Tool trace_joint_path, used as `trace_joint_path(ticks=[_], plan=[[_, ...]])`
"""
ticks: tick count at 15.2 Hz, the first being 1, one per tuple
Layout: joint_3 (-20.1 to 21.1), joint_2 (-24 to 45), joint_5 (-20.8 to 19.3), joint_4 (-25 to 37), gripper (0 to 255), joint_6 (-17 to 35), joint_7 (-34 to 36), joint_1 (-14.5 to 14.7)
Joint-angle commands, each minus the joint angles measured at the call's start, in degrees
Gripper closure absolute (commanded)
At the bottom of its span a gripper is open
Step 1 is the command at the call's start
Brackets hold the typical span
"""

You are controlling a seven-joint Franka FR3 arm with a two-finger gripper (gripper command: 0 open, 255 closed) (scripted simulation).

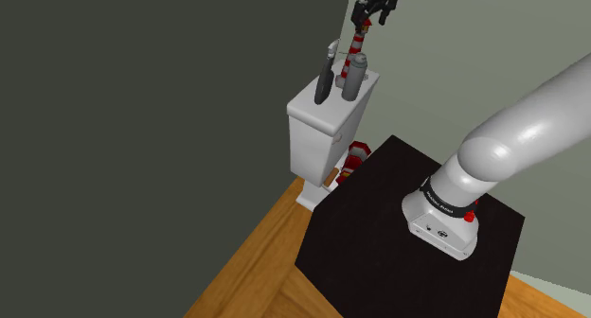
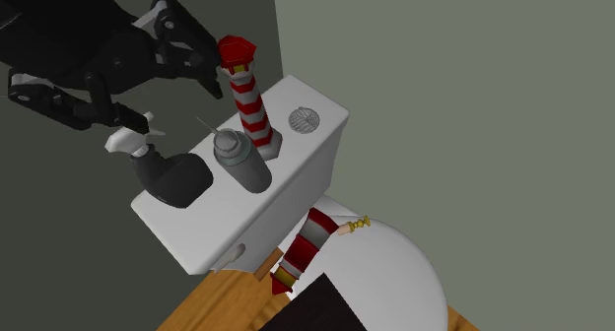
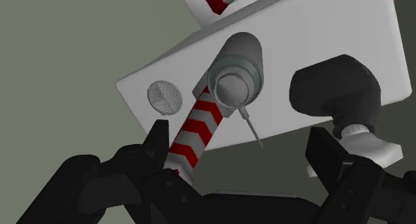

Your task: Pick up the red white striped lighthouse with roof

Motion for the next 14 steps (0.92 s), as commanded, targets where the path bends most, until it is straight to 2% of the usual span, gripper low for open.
trace_joint_path(ticks=[1, 9, 14], plan=[[-0.5, 3.0, -1.2, 2.4, 0, 1.7, 1.4, -0.8], [-2.9, 16.3, -4.3, 16.0, 0, 5.7, 6.0, -3.7], [-3.1, 17.4, -4.9, 14.3, 0, 8.5, 7.2, -3.9]])
